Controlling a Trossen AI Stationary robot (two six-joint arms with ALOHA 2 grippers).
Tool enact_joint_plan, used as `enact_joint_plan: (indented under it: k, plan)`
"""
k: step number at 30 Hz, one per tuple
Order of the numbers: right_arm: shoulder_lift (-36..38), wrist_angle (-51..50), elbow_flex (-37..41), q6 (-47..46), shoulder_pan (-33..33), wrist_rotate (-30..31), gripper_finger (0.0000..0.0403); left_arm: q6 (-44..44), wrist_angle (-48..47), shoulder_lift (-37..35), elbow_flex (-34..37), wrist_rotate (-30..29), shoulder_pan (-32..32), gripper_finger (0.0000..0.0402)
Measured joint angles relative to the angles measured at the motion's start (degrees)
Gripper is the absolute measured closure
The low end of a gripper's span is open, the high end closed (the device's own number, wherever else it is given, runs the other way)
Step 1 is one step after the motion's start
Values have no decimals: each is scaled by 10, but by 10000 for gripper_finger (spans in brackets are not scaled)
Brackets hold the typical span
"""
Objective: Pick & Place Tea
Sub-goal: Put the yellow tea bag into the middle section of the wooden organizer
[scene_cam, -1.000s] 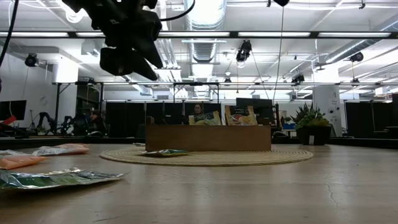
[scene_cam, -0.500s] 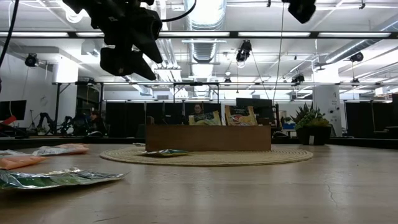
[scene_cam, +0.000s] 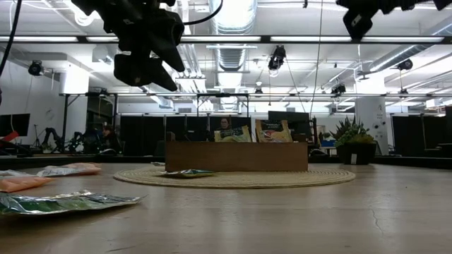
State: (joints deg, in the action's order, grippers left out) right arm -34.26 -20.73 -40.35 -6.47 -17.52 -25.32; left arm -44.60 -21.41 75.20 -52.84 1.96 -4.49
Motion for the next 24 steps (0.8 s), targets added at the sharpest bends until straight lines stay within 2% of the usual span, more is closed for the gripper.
enact_joint_plan:
  k: [7, 16, 24]
  plan:
    - [50, 9, 61, -36, 0, 25, 394, 12, 0, 0, 0, -1, 0, 225]
    - [116, 137, 131, -36, 0, 87, 394, 7, -1, 0, 3, -2, 1, 225]
    - [125, 138, 140, -39, 0, 94, 394, -24, -29, 45, -1, 5, 0, 225]
